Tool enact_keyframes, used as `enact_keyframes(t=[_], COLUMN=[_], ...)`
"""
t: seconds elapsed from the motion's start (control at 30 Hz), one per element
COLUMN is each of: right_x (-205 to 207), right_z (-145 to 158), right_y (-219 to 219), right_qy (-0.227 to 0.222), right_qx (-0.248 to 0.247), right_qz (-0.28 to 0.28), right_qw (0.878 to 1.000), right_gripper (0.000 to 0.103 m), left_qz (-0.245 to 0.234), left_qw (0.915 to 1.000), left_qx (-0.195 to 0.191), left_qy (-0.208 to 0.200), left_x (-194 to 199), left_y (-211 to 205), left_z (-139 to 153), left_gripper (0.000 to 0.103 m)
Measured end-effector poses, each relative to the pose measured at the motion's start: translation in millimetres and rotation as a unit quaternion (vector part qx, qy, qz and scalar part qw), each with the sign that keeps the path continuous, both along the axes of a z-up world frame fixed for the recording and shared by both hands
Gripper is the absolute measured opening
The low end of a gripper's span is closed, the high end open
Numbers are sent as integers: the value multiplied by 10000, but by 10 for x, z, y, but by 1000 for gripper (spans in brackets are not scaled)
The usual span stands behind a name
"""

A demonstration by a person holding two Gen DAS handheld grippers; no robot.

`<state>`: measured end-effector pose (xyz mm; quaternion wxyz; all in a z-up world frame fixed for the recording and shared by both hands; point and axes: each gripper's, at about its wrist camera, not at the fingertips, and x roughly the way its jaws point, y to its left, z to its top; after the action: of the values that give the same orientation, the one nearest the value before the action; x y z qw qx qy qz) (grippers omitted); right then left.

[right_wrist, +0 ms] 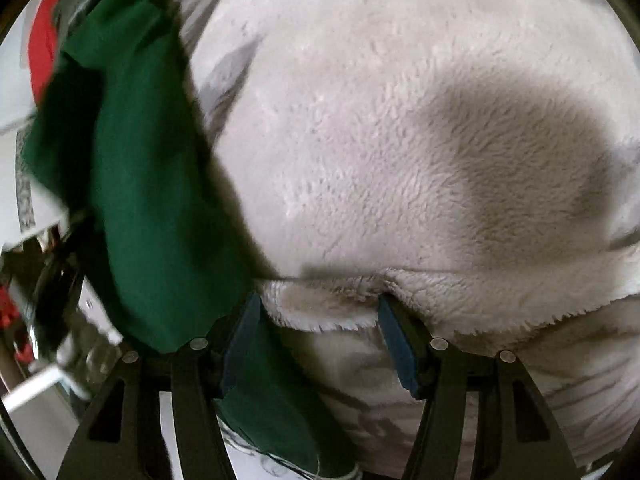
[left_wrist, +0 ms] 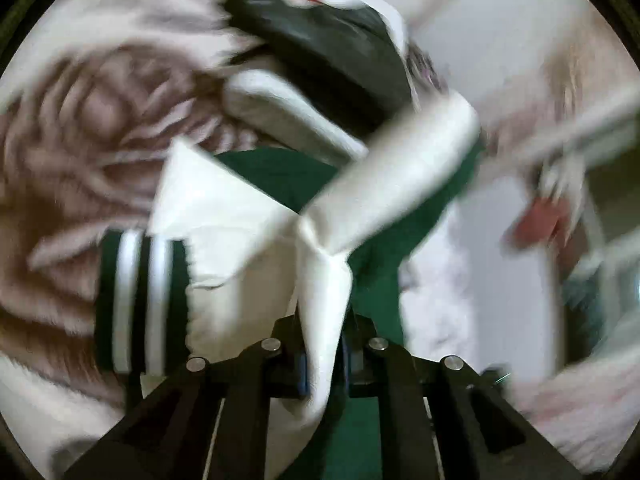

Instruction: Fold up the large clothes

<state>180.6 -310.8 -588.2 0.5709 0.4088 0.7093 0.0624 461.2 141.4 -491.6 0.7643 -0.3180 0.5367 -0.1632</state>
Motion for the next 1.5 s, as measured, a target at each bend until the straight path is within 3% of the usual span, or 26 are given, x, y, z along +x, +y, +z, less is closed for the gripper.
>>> enact_keyframes(t=[0.03, 0.1, 0.2, 0.33, 0.37, 0.47, 0.5, 0.57, 0.63, 0.67, 0.8, 0.87, 0.97, 1.0, 1.03, 1.1, 1.17, 1.3, 1.5], right_x=[12, 15, 111, 279, 320, 406, 419, 506, 527, 575, 593, 659, 631, 630, 555, 401, 216, -208, -1006], right_z=[0, 11, 57, 193, 263, 396, 416, 454, 432, 431, 492, 547, 615, 639, 684, 661, 638, 505, 226], right_y=[-6, -62, -1, 115, 135, 274, 336, 392, 429, 469, 787, 894, 880, 867, 833, 860, 866, 938, 1337], right_qy=[30, 72, 134, 149, 86, -83, -113, -165, -179, -180, -295, -366, -399, -398, -404, -378, -316, -48, 308], right_qx=[-7, -35, -184, -457, -518, -474, -439, -384, -410, -420, -411, -470, -482, -447, -404, -314, -155, 184, 985], right_qz=[-54, -94, -31, 145, 207, 208, 192, 185, 193, 201, 324, 405, 401, 376, 362, 351, 331, 383, 535], right_qw=[10000, 9999, 9997, 9987, 9984, 9986, 9988, 9990, 9988, 9988, 9982, 9974, 9972, 9975, 9977, 9982, 9988, 9991, 9932], right_gripper=[63, 63, 63, 63, 63, 63, 63, 63, 64, 64, 64, 63, 64, 64, 64, 64, 68, 71, 78], left_qz=[212, 616, 740, 542, 527, 443, 437, 490, 708, 717, 1022, 1124, 885, 765, 659, 513, 433, 141, -295], left_qw=[9993, 9960, 9902, 9899, 9904, 9956, 9968, 9976, 9967, 9963, 9900, 9865, 9899, 9906, 9910, 9921, 9927, 9906, 9742], left_qx=[-233, -150, -657, -865, -848, -461, -257, 65, 225, 205, 206, -158, -362, -453, -527, -624, -638, -396, -40], left_qy=[177, 638, 988, 983, 960, 680, 613, 492, 317, 428, 946, 1183, 1046, 1039, 1035, 961, 925, 1303, 2239], left_x=[48, 17, -29, -40, -30, 122, 255, 490, 627, 691, 700, 657, 593, 542, 475, 258, -96, -966, -2325], left_y=[144, 558, 768, 728, 713, 619, 582, 544, 604, 620, 901, 1003, 988, 979, 978, 1000, 1047, 997, 806], left_z=[-118, -487, -792, -590, -525, -334, -341, -351, -376, -403, -796, -1008, -824, -731, -656, -481, -317, -197, -496], left_gripper=[9, 9, 14, 23, 29, 62, 63, 61, 12, 6, 6, 7, 13, 20, 25, 51, 59, 60, 60])
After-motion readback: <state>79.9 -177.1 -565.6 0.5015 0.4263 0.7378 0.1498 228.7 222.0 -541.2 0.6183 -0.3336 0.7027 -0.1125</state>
